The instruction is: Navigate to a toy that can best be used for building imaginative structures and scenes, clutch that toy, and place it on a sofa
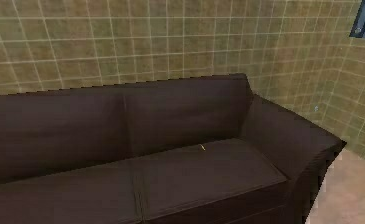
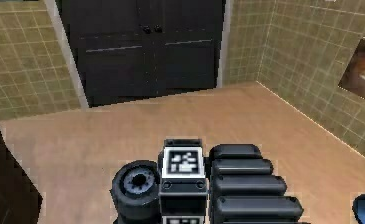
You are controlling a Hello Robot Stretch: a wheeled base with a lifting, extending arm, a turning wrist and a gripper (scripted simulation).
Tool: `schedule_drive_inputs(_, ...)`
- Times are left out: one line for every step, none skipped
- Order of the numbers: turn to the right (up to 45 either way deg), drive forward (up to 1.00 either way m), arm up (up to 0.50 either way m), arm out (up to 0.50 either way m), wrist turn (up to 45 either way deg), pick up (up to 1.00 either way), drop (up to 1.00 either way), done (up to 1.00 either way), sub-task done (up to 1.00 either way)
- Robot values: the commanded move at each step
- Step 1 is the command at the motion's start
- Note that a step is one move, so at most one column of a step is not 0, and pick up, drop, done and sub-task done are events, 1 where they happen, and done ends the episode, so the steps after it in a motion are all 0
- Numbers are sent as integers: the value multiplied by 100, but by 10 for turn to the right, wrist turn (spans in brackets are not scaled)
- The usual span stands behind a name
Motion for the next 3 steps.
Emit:
schedule_drive_inputs(0,35,0,0,0,0,0,0,0)
schedule_drive_inputs(-450,0,0,0,0,0,0,0,0)
schedule_drive_inputs(-450,0,0,0,0,0,0,0,0)
